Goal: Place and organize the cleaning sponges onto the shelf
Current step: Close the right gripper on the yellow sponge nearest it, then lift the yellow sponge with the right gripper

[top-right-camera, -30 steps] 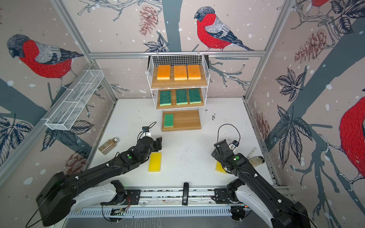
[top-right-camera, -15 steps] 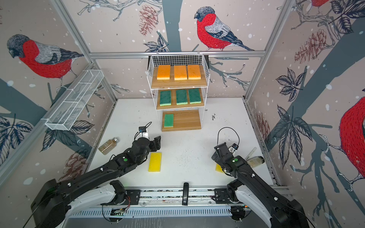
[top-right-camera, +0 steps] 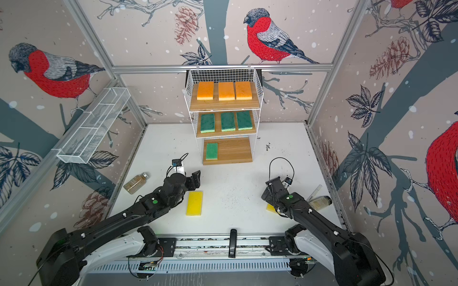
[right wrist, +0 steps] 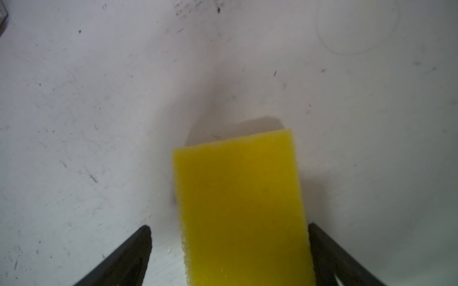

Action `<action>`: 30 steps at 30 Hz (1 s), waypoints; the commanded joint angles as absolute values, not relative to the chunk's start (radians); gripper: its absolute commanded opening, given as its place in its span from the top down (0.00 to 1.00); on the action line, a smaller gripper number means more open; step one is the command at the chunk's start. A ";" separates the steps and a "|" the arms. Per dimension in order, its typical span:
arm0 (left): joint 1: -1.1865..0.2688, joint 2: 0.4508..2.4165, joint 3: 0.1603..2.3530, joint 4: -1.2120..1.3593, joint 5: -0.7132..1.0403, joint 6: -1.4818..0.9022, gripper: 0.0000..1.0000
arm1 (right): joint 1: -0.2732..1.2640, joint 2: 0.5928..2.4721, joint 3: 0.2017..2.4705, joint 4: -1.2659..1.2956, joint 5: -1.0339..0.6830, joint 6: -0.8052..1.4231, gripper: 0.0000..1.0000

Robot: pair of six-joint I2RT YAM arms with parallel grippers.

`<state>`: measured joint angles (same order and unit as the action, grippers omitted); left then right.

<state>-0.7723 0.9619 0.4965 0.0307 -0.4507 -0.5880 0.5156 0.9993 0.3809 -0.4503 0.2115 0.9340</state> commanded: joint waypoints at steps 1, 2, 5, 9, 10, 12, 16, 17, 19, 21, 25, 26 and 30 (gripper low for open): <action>-0.769 0.951 0.502 0.015 -0.476 -0.599 0.20 | 0.536 1.029 0.390 -0.424 0.164 0.915 0.06; -0.770 0.947 0.501 0.014 -0.480 -0.604 0.20 | 0.544 1.040 0.398 -0.419 0.166 0.906 0.06; -0.769 0.940 0.502 0.007 -0.485 -0.612 0.20 | 0.560 1.079 0.421 -0.414 0.164 0.886 0.08; -0.771 0.927 0.499 0.001 -0.487 -0.622 0.20 | 0.595 1.137 0.439 -0.399 0.158 0.855 0.09; -0.769 0.922 0.496 -0.001 -0.491 -0.624 0.20 | 0.607 1.154 0.447 -0.395 0.159 0.845 0.09; -0.767 0.914 0.494 -0.006 -0.492 -0.630 0.20 | 0.627 1.190 0.465 -0.388 0.163 0.824 0.10; -0.768 0.892 0.491 -0.024 -0.496 -0.639 0.20 | 0.660 1.269 0.504 -0.390 0.174 0.796 0.12; -0.768 0.885 0.489 -0.029 -0.498 -0.642 0.20 | 0.669 1.288 0.511 -0.394 0.181 0.795 0.12; -0.768 0.868 0.484 -0.039 -0.502 -0.646 0.20 | 0.692 1.312 0.529 -0.408 0.202 0.795 0.12; -0.767 0.851 0.477 -0.040 -0.506 -0.650 0.20 | 0.709 1.329 0.545 -0.426 0.221 0.792 0.13; -0.763 0.825 0.465 -0.037 -0.498 -0.658 0.20 | 0.737 1.326 0.563 -0.481 0.259 0.791 0.11; -0.764 0.823 0.464 -0.035 -0.497 -0.659 0.20 | 0.742 1.318 0.564 -0.490 0.266 0.795 0.11; -0.762 0.833 0.465 -0.031 -0.484 -0.661 0.20 | 0.756 1.264 0.549 -0.505 0.269 0.831 0.09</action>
<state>-0.7635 0.8288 0.4641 -0.0425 -0.4801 -0.6548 0.7502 1.2884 0.5541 -0.4599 0.2638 0.7956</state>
